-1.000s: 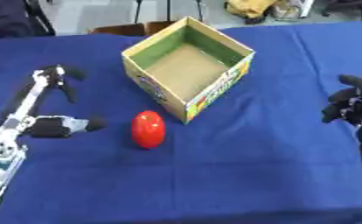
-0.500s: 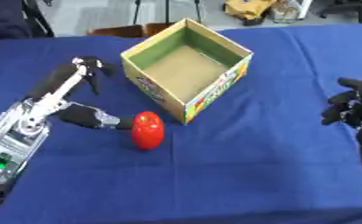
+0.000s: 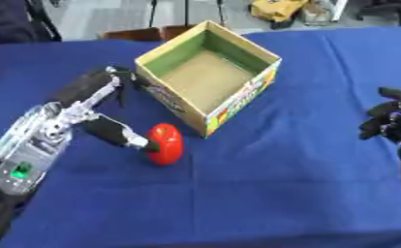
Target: Pick up objects on the table and place them in the box.
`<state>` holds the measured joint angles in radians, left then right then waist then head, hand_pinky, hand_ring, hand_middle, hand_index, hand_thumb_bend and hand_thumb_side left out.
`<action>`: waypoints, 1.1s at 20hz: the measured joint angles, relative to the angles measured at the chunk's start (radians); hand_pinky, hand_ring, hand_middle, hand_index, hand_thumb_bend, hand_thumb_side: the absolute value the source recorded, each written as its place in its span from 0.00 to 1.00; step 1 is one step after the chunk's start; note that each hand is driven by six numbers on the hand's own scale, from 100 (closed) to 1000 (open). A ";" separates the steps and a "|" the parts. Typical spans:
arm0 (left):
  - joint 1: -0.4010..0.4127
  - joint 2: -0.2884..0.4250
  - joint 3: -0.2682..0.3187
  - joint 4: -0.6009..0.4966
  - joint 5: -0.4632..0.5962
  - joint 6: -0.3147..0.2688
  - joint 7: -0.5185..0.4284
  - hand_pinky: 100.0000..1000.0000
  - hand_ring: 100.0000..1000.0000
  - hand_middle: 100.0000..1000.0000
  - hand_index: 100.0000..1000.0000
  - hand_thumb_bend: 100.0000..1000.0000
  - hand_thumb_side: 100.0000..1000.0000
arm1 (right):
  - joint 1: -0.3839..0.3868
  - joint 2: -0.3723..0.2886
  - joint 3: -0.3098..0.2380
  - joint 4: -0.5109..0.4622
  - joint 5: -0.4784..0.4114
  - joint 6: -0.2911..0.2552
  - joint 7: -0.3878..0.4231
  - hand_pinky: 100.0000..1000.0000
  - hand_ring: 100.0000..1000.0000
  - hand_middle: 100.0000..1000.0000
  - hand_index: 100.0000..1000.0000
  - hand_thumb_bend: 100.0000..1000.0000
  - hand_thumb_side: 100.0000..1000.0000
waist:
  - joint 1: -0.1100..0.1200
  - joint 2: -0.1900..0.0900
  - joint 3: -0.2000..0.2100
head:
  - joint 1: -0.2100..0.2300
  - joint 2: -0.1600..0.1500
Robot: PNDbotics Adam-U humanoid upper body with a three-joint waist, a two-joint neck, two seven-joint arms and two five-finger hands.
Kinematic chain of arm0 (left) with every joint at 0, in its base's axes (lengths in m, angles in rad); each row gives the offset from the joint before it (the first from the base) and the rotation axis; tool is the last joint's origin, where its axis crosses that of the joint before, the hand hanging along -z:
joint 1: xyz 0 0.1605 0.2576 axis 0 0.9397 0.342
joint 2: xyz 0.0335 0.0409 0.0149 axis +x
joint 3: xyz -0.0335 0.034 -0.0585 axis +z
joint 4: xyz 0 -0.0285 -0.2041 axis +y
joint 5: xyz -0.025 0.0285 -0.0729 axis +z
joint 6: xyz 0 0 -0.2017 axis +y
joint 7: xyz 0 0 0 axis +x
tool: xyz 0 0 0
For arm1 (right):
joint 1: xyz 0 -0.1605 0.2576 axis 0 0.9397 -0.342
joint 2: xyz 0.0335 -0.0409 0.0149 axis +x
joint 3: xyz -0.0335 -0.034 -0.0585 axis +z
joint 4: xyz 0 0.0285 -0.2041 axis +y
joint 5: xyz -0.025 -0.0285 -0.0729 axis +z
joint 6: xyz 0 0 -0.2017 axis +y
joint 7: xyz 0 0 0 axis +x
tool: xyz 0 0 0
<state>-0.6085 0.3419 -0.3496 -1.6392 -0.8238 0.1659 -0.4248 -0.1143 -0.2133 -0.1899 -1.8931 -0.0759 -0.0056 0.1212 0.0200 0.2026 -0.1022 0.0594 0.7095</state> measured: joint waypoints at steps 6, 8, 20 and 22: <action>-0.027 -0.041 -0.026 0.045 -0.095 -0.023 -0.075 0.51 0.40 0.59 0.79 1.00 0.41 | 0.000 0.000 0.000 0.000 0.000 0.001 0.002 0.38 0.44 0.47 0.77 0.00 0.83 | 0.004 -0.006 -0.003 | 0.003 0.000; -0.040 -0.058 -0.036 0.083 -0.113 -0.036 -0.092 0.52 0.41 0.60 0.80 0.95 0.40 | 0.000 0.000 0.000 0.000 0.000 0.002 0.003 0.38 0.44 0.47 0.77 0.00 0.83 | 0.004 -0.006 -0.004 | 0.005 0.001; -0.069 -0.130 -0.066 0.261 -0.158 -0.090 -0.079 0.50 0.40 0.57 0.80 0.74 0.37 | 0.000 0.000 0.001 0.000 0.000 0.003 0.004 0.38 0.44 0.47 0.77 0.00 0.83 | 0.004 -0.006 -0.008 | 0.010 0.002; -0.070 -0.135 -0.067 0.283 -0.166 -0.095 -0.074 0.48 0.39 0.56 0.80 0.70 0.36 | 0.000 0.000 0.001 0.000 0.000 0.002 0.005 0.38 0.44 0.47 0.77 0.00 0.83 | 0.004 -0.006 -0.009 | 0.010 0.002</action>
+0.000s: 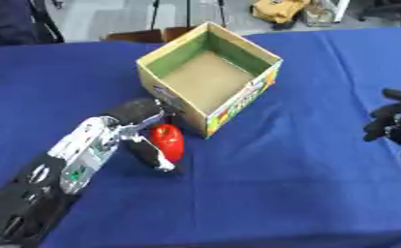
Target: Pick up objects on the table and place them in the box.
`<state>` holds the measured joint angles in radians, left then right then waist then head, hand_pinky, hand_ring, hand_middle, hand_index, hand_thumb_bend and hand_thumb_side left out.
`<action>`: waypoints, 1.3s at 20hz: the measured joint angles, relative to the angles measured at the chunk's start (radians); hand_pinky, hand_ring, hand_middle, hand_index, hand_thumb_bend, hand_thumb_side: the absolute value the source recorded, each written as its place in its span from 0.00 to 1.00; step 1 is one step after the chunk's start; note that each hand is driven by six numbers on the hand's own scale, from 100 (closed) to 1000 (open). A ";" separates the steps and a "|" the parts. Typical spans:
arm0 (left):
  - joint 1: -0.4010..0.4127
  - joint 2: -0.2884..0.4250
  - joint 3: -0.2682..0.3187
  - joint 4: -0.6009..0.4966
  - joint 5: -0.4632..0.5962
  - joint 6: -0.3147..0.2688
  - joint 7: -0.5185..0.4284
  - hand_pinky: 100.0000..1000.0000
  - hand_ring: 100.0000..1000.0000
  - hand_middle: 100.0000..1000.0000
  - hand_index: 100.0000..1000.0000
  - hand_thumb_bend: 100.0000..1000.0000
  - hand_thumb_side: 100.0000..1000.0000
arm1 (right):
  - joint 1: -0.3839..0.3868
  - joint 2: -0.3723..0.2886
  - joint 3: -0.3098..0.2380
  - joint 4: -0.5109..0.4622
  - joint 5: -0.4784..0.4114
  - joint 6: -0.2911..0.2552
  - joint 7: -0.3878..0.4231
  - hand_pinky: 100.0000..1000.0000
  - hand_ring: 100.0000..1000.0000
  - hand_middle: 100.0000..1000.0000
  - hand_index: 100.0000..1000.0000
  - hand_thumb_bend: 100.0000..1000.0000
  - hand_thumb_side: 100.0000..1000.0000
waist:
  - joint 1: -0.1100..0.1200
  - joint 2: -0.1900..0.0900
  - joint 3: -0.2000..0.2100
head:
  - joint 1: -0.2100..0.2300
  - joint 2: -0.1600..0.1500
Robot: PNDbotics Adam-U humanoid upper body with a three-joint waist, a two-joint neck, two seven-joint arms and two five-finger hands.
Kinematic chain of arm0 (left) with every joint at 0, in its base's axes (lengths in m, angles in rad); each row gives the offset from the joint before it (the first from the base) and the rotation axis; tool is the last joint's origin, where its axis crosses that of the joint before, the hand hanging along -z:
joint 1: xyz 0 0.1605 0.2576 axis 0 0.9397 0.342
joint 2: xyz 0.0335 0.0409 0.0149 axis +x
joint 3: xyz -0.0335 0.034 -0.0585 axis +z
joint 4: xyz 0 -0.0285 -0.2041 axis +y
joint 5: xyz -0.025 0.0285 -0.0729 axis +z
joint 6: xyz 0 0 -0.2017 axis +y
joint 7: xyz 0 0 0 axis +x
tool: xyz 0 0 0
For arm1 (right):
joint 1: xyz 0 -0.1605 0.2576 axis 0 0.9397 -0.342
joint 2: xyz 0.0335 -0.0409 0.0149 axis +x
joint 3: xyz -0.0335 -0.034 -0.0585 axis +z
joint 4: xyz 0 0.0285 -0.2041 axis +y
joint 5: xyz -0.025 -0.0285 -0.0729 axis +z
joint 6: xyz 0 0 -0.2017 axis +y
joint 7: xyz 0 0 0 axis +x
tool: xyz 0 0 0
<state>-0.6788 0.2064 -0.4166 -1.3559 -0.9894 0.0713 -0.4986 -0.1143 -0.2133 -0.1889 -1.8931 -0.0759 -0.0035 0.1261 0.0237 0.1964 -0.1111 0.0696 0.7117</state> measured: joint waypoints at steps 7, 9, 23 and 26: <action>-0.009 -0.011 -0.001 0.042 -0.014 -0.012 0.012 0.47 0.39 0.55 0.80 0.51 0.34 | 0.000 0.000 0.002 0.000 0.000 0.000 0.001 0.38 0.44 0.47 0.77 0.00 0.83 | 0.000 -0.003 0.000 | 0.000 0.001; -0.009 -0.012 -0.001 0.042 -0.014 -0.019 0.005 0.46 0.39 0.55 0.80 0.47 0.33 | 0.000 0.000 0.002 0.000 0.000 0.000 0.001 0.38 0.44 0.47 0.77 0.00 0.83 | 0.000 -0.004 0.000 | 0.000 0.001; -0.011 0.020 -0.014 0.025 0.041 -0.028 -0.026 0.32 0.29 0.47 0.75 0.07 0.26 | 0.005 0.000 0.001 0.000 0.000 0.000 0.001 0.38 0.44 0.47 0.77 0.00 0.83 | 0.009 -0.008 0.004 | -0.001 0.009; -0.059 0.071 -0.052 0.002 0.071 -0.052 -0.058 0.32 0.29 0.47 0.76 0.05 0.27 | 0.014 0.000 -0.001 0.000 0.000 0.002 -0.001 0.38 0.44 0.47 0.77 0.00 0.83 | 0.024 -0.017 0.014 | -0.011 0.012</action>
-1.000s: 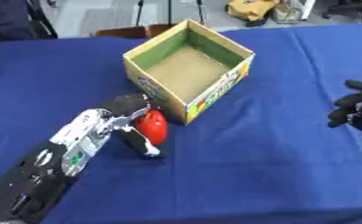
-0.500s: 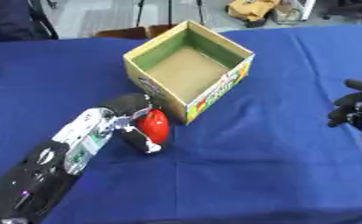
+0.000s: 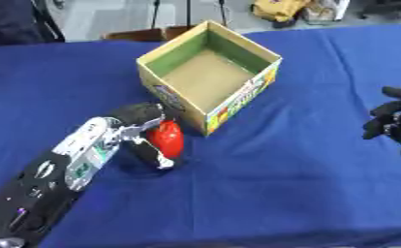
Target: Pick up objects on the table and place them in the box.
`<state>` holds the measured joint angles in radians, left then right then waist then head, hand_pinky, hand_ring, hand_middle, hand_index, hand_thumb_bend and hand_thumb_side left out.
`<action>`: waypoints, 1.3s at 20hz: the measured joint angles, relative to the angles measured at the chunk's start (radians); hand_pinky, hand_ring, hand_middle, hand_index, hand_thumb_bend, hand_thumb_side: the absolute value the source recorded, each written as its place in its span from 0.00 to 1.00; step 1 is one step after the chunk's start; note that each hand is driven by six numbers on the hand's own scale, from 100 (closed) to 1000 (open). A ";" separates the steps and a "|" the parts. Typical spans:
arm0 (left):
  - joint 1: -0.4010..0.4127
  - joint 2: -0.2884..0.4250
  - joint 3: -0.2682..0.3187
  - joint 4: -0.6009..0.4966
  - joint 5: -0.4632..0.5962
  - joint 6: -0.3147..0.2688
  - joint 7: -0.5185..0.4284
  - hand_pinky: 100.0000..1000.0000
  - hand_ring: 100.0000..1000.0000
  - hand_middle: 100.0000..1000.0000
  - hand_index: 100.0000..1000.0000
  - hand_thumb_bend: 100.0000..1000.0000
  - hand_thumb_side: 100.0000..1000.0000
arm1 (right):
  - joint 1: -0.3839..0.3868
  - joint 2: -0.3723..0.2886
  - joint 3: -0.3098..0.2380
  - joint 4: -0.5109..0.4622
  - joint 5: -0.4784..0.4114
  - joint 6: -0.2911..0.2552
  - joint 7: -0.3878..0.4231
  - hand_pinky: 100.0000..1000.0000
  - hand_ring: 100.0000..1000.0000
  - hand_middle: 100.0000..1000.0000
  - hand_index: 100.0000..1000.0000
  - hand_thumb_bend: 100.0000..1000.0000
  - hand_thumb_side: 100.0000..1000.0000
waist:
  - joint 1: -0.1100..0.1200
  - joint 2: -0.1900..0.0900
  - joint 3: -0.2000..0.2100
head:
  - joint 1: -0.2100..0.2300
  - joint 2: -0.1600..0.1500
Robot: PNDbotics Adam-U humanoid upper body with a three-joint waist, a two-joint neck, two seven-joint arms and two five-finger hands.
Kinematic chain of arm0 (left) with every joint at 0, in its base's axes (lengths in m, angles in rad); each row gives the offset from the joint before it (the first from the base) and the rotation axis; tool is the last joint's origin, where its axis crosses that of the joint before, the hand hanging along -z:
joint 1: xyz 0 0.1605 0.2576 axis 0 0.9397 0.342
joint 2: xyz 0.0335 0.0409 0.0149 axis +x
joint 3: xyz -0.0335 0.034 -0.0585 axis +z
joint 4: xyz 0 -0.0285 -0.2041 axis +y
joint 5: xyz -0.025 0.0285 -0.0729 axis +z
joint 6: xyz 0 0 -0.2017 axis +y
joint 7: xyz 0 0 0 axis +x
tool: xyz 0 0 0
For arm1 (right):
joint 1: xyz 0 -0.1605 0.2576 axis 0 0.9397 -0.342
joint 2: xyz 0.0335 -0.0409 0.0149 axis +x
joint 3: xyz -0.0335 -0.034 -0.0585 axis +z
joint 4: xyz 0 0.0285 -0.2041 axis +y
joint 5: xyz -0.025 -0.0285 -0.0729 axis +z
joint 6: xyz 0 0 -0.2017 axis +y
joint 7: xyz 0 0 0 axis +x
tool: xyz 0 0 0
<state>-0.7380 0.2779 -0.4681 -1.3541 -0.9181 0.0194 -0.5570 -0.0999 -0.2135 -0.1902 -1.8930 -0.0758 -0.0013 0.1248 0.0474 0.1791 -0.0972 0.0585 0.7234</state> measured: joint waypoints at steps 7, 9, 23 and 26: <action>-0.100 0.171 -0.021 -0.142 0.109 -0.014 -0.098 0.32 0.28 0.47 0.76 0.07 0.28 | 0.003 0.000 0.000 0.000 0.000 0.002 -0.001 0.38 0.44 0.47 0.77 0.00 0.83 | 0.001 -0.001 -0.019 | 0.002 0.001; -0.116 0.203 -0.018 -0.179 0.142 0.004 -0.115 0.32 0.27 0.47 0.76 0.08 0.28 | 0.003 0.000 0.000 0.000 0.000 0.003 0.000 0.38 0.44 0.47 0.77 0.00 0.83 | 0.001 -0.001 -0.023 | 0.003 0.001; -0.221 0.138 0.067 -0.012 0.140 0.083 -0.005 0.34 0.26 0.47 0.75 0.06 0.28 | -0.015 -0.001 0.027 0.000 -0.001 0.003 0.030 0.38 0.43 0.47 0.77 0.00 0.84 | 0.018 0.019 -0.123 | 0.059 -0.034; -0.248 0.108 0.090 0.068 0.098 0.061 0.039 0.34 0.26 0.47 0.75 0.06 0.28 | -0.016 -0.001 0.038 0.000 -0.001 -0.001 0.046 0.38 0.43 0.47 0.77 0.00 0.84 | 0.020 0.030 -0.152 | 0.072 -0.049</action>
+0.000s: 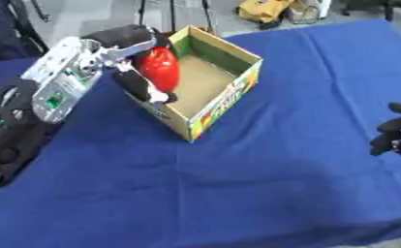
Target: Pick up objects on the table and place them in the box.
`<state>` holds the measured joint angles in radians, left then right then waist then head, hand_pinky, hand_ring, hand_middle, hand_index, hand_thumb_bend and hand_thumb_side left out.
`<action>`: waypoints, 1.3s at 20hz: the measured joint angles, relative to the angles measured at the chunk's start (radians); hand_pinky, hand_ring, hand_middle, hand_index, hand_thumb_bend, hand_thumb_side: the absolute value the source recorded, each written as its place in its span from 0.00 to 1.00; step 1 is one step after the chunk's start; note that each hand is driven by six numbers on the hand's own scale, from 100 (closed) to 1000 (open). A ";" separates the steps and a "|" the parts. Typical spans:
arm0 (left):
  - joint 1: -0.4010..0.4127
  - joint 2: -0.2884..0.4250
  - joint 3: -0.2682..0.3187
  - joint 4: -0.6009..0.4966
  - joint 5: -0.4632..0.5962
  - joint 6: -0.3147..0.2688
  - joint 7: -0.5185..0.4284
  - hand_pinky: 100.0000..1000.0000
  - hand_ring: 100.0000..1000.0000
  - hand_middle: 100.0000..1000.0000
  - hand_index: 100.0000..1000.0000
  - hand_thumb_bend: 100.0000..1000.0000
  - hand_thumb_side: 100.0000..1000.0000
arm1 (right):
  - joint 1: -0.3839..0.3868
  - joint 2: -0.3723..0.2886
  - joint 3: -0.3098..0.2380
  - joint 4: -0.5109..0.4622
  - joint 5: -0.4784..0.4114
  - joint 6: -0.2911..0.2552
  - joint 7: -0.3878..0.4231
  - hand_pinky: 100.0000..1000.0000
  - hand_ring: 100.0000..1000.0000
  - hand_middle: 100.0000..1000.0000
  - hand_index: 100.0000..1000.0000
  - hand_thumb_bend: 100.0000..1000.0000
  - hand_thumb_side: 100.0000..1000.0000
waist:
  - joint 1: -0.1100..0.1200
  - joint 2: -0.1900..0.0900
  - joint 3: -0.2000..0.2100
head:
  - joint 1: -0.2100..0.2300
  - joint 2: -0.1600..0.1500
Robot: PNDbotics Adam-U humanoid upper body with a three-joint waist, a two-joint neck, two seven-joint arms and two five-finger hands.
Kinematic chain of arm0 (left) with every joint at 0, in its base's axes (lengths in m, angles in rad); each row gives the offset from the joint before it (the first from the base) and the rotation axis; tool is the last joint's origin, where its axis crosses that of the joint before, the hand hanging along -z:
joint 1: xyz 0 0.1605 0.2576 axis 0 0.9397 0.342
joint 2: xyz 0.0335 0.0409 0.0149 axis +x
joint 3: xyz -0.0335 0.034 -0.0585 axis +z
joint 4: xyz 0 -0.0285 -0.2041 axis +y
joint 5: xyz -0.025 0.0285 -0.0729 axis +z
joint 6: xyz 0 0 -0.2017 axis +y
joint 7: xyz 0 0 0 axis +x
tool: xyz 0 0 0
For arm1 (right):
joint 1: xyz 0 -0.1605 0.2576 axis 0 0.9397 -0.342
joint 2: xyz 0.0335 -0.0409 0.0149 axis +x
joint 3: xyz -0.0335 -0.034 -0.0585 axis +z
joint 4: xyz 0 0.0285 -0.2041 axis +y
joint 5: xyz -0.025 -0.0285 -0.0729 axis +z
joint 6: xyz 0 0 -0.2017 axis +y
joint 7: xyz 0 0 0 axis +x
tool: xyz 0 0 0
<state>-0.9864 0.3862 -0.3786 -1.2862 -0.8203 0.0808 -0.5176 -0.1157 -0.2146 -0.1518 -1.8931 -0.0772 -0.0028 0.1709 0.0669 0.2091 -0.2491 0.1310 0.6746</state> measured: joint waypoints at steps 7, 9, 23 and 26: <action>-0.027 -0.057 0.076 0.185 -0.115 -0.019 0.099 0.35 0.27 0.48 0.75 0.07 0.28 | -0.017 -0.003 0.017 0.000 -0.004 -0.008 0.026 0.38 0.43 0.47 0.77 0.00 0.85 | 0.013 0.019 -0.052 | 0.018 -0.026; -0.033 -0.070 0.100 0.235 -0.149 -0.019 0.130 0.35 0.27 0.48 0.75 0.08 0.28 | -0.020 -0.004 0.023 0.000 -0.007 -0.008 0.034 0.38 0.43 0.47 0.77 0.00 0.85 | 0.019 0.021 -0.066 | 0.023 -0.034; -0.036 -0.104 0.185 0.398 -0.311 0.001 0.341 0.50 0.38 0.58 0.82 0.93 0.58 | -0.042 -0.009 0.043 0.000 -0.021 -0.009 0.070 0.38 0.43 0.47 0.77 0.00 0.85 | 0.036 0.043 -0.135 | 0.047 -0.052; -0.036 -0.105 0.188 0.418 -0.338 0.014 0.376 0.50 0.38 0.58 0.82 0.93 0.58 | -0.042 -0.009 0.046 0.000 -0.021 -0.010 0.071 0.38 0.43 0.47 0.77 0.00 0.85 | 0.036 0.043 -0.135 | 0.049 -0.052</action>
<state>-1.0223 0.2816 -0.1904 -0.8683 -1.1580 0.0945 -0.1415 -0.1579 -0.2231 -0.1059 -1.8930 -0.0984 -0.0130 0.2422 0.1033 0.2522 -0.3842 0.1796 0.6225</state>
